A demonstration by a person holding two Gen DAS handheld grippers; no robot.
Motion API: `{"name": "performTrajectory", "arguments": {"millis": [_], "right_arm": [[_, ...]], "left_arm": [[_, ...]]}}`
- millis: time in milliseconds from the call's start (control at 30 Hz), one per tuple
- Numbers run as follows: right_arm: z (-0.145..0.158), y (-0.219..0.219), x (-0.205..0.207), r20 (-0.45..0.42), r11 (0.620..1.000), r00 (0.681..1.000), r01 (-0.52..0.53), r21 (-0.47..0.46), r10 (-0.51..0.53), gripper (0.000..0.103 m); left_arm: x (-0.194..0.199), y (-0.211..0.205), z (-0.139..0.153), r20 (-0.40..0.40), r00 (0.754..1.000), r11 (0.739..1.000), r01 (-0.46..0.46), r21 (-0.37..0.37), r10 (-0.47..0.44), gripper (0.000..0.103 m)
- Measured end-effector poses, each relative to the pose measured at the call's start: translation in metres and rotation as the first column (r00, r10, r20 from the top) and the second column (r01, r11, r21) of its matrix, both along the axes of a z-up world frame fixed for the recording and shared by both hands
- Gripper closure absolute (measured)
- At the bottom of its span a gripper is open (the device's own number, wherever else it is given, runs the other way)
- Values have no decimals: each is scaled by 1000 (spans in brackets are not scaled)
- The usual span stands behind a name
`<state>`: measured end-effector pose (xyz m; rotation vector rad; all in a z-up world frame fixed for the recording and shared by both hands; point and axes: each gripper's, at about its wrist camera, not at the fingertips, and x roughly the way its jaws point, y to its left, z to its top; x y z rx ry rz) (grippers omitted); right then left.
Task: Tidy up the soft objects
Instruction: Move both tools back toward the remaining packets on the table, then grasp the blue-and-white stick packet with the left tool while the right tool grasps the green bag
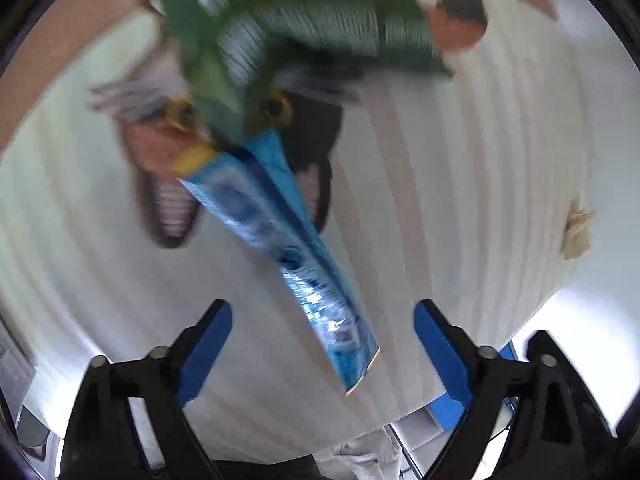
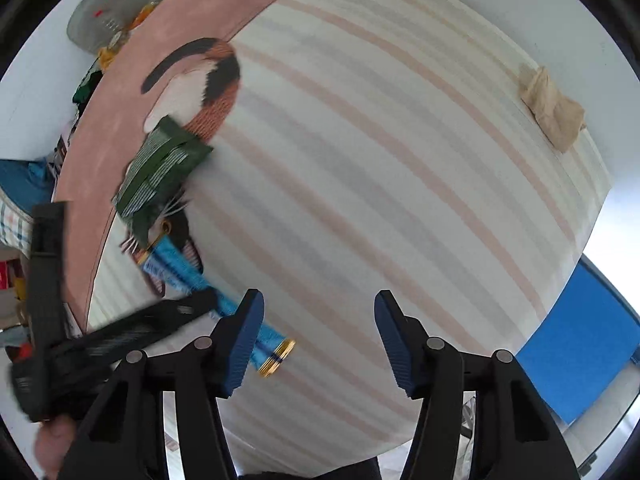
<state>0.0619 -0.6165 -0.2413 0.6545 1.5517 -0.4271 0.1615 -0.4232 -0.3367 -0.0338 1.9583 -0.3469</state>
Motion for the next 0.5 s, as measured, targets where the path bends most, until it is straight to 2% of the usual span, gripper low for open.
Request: {"name": "performTrajectory", "arguments": {"millis": [33,67,167,200,333,500], "right_arm": [[-1,-3,2,-1,1000,1000,-1,3,1,43],[0,-4,5,2,1000,1000,-3,5,3,43],[0,-3,23,3,999,1000,-26,40,26,42],[0,-2,32,6,998,1000,-27,63,27,42],[-7,7,71,28,983,1000,8,184,-13,25],[-40,31,129,-7,954,996,89,286,-91,25]], "left_arm": [[-1,-6,2,31,999,1000,15,22,-16,18],[-2,-9,5,47,998,999,31,29,-32,27],[0,-8,12,83,995,995,56,84,-63,63],[0,-5,12,78,995,996,54,75,-60,72],[11,34,20,112,993,992,16,127,-31,76],[32,98,28,142,986,979,-108,170,84,76]]}}
